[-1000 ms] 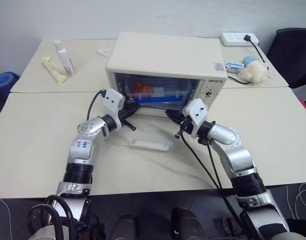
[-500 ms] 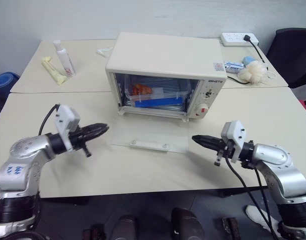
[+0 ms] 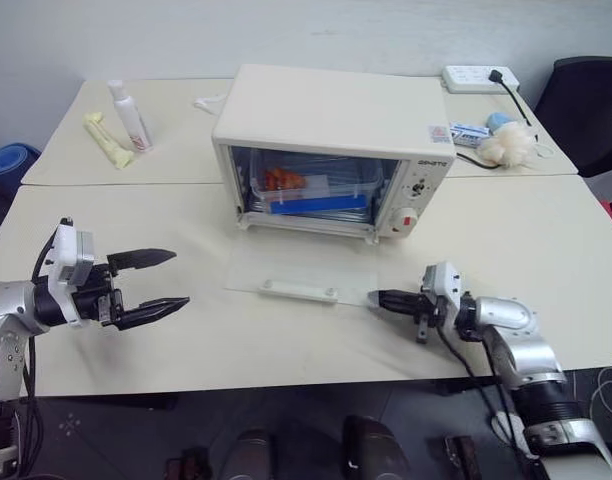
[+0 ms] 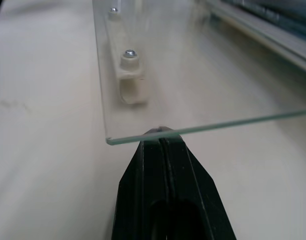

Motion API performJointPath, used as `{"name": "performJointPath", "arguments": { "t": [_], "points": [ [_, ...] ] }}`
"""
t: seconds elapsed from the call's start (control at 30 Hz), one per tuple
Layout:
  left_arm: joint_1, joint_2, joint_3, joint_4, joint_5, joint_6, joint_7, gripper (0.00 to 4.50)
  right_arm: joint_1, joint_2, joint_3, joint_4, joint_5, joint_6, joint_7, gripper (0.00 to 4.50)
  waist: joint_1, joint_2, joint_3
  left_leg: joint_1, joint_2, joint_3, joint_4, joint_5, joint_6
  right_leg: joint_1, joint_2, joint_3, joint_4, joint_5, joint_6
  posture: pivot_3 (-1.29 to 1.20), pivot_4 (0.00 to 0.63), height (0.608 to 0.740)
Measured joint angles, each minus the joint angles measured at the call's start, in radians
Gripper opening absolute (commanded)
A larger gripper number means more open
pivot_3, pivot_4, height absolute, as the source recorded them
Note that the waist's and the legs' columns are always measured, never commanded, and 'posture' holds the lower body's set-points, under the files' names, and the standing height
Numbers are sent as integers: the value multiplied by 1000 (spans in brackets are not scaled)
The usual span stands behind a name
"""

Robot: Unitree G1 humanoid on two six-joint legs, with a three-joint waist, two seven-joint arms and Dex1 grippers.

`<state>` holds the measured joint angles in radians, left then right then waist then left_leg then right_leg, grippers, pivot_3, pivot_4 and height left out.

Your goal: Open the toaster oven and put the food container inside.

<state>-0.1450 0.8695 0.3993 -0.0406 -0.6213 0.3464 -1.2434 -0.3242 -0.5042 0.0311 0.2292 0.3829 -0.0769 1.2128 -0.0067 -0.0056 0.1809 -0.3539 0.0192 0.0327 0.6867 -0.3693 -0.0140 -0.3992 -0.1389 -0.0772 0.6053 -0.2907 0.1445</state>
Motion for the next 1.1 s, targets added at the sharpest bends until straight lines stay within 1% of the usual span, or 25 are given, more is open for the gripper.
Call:
{"name": "performJointPath", "arguments": {
  "t": [0.13, 0.27, 0.4, 0.5, 0.53, 0.6, 0.7, 0.73, 0.8, 0.83, 0.87, 0.9, 0.93, 0.97, 1.0, 1.1],
  "points": [
    [-2, -17, 37, -36, -46, 49, 67, 4485, -9, 91, -89, -121, 136, 63, -100, 0, 0, 0, 0, 0, 0, 0, 0, 0, 0, 0, 0, 0, 1, 0, 0, 0, 150, 740],
    [-4, -72, 62, -45, -87, 89, 147, 4485, -75, 119, -152, -193, 218, 144, -208, 0, 0, 0, 0, 0, 0, 0, 0, 0, 0, 0, 0, 0, 1, 0, 0, 0, 150, 740],
    [-27, -147, 63, -66, -110, 108, 235, 4485, -173, 166, -167, -202, 266, 211, -297, 0, -1, 0, 0, 0, 0, 0, 0, 0, 0, 0, 0, 0, 1, 0, 0, 0, 150, 740],
    [-30, -158, 61, -67, -100, 98, 270, 4485, -205, 160, -173, -205, 280, 251, -324, 0, 0, 0, 0, 0, 0, 0, 0, 0, 0, 0, 0, 0, 1, 0, 0, 0, 150, 740],
    [-29, -157, 60, -67, -88, 88, 275, 4500, -203, 149, -178, -209, 289, 273, -326, 177, 1, 0, 0, 0, 0, 0, 0, 0, 0, 0, 0, 0, 1, 0, 0, 0, 150, 740],
    [-11, -146, 51, -68, -51, 54, 274, 4500, -171, 86, -180, -244, 303, 319, -302, 589, 4, 0, 0, 0, -1, 0, -1, 0, 0, 0, 0, 0, 0, 0, 0, 0, 150, 740],
    [27, -122, 44, -59, 10, -11, 250, 4500, -88, -34, -189, -299, 297, 335, -212, 1598, 5, 0, 0, 0, -1, 1, -1, -1, 0, 0, 0, 0, -1, 0, 0, 0, 150, 740],
    [47, -105, 39, -57, 38, -43, 237, 4500, -45, -82, -185, -317, 275, 315, -159, 1916, 5, 0, 0, 0, -1, 1, -2, -1, 0, 0, 0, 0, -2, 0, 0, 0, 150, 740],
    [81, -88, 32, -42, 74, -89, 213, 4500, 23, -141, -175, -328, 236, 270, -68, 2634, 5, 0, 0, 0, -1, 2, -2, -1, 0, 0, 0, 0, -2, 0, 0, 0, 150, 740],
    [104, -80, 30, -33, 85, -110, 192, 4500, 58, -162, -164, -329, 214, 232, -21, 2923, 3, 0, 0, 1, 0, 2, -2, -1, 0, 0, 0, 0, -2, 0, 0, 0, 150, 740],
    [133, -75, 29, -23, 100, -137, 171, 4500, 93, -172, -157, -320, 188, 175, 27, 3293, 1, 0, 0, 1, 0, 3, -3, -1, 1, 0, 0, 1, -2, 0, 0, 0, 150, 740],
    [165, -71, 27, -13, 120, -171, 150, 4500, 121, -173, -155, -296, 158, 101, 71, 3563, -1, 0, 0, 2, 0, 4, -3, -1, 0, 0, 1, 1, -2, 0, 0, 0, 150, 740],
    [187, -70, 26, 4, 135, -198, 135, 4500, 138, -173, -153, -270, 136, 51, 97, 3998, -2, 0, 0, 2, 0, 4, -3, -1, 0, 0, 1, 1, -2, 0, 0, 0, 150, 740],
    [208, -70, 26, 20, 150, -228, 125, 4500, 145, -173, -151, -238, 115, 4, 119, 4295, -2, 0, 0, 2, 1, 4, -3, -1, 0, 0, 1, 1, -2, 0, 0, 0, 150, 740],
    [228, -71, 26, 26, 160, -250, 123, 4500, 145, -173, -150, -207, 99, -34, 137, 4464, -1, 0, 0, 2, 1, 4, -3, -1, 0, 0, 1, 1, -2, 0, 0, 0, 150, 740],
    [279, -85, 25, 15, 175, -291, 120, 4500, 143, -169, -147, -148, 75, -103, 166, 4464, 2, 0, 0, 2, 1, 4, -2, -1, 0, 0, 0, 1, -2, 0, 0, 0, 150, 740]
  ]
}}
